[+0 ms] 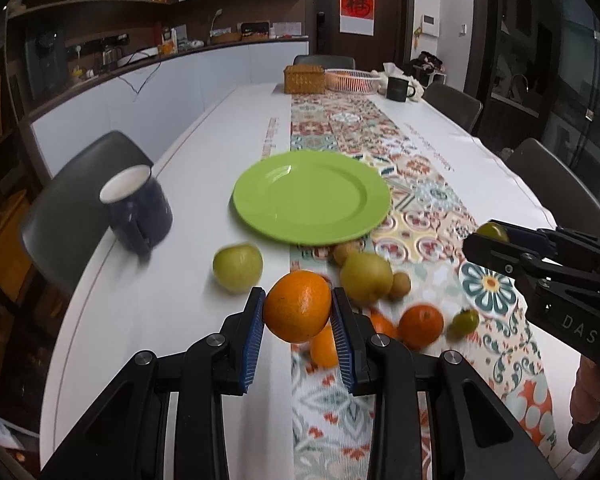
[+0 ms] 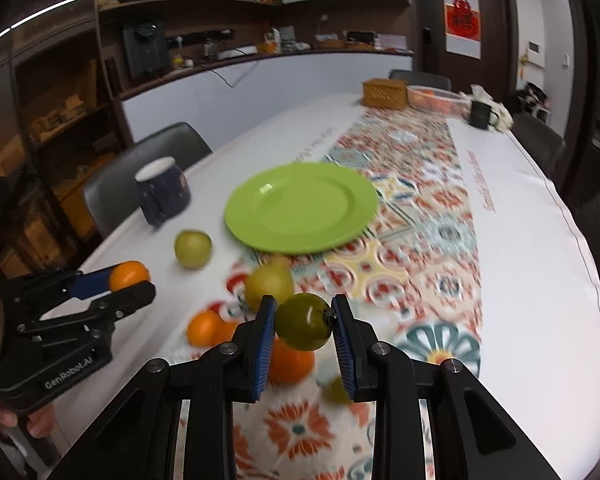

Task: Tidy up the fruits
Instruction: 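Carry both fruits over the green plate and open both tools to drop them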

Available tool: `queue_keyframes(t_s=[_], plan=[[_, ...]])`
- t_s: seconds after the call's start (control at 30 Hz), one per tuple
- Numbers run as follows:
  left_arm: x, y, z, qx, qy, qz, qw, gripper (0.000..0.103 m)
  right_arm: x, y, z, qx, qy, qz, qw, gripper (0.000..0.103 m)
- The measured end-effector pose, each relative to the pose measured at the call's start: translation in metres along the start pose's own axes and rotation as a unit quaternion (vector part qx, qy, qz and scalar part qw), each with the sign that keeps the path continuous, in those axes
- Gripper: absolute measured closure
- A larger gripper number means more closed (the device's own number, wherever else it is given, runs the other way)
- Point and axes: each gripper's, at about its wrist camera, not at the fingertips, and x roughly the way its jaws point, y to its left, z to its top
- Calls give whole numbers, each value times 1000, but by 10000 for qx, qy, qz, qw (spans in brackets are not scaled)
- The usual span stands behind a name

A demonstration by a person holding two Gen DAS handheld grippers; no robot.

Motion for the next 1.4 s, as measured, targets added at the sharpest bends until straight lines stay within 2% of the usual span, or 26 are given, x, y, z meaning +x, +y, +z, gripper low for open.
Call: queue_keyframes(t_s=[0.17,0.43,0.7,1.0,1.23,1.33,1.37,1.4], plan=[[8,3,24,4,-79,-113,9999,70,8,0,28,-19,-98,224,9997,74],[37,9,63,135,-85,-238,9996,70,42,-2,65,-108,43,362,9993,74],[85,16,84,140,292,-278,9991,70,93,-11,89,-34,412,404,9983,74],[142,25,86,44,927,-326,9951,70,150,-22,93,-47,959,425,9945,74],[155,24,84,26,1097,-336,9934,70,168,-22,85,-79,1161,436,9922,74],[154,25,84,0,1088,-308,9936,60,170,-22,84,-81,1147,426,9924,73],[154,26,85,-11,1075,-266,9938,53,170,-23,84,-61,1155,425,9924,71],[151,27,85,-18,1044,-249,9942,52,169,-24,85,-24,1147,417,9925,67]])
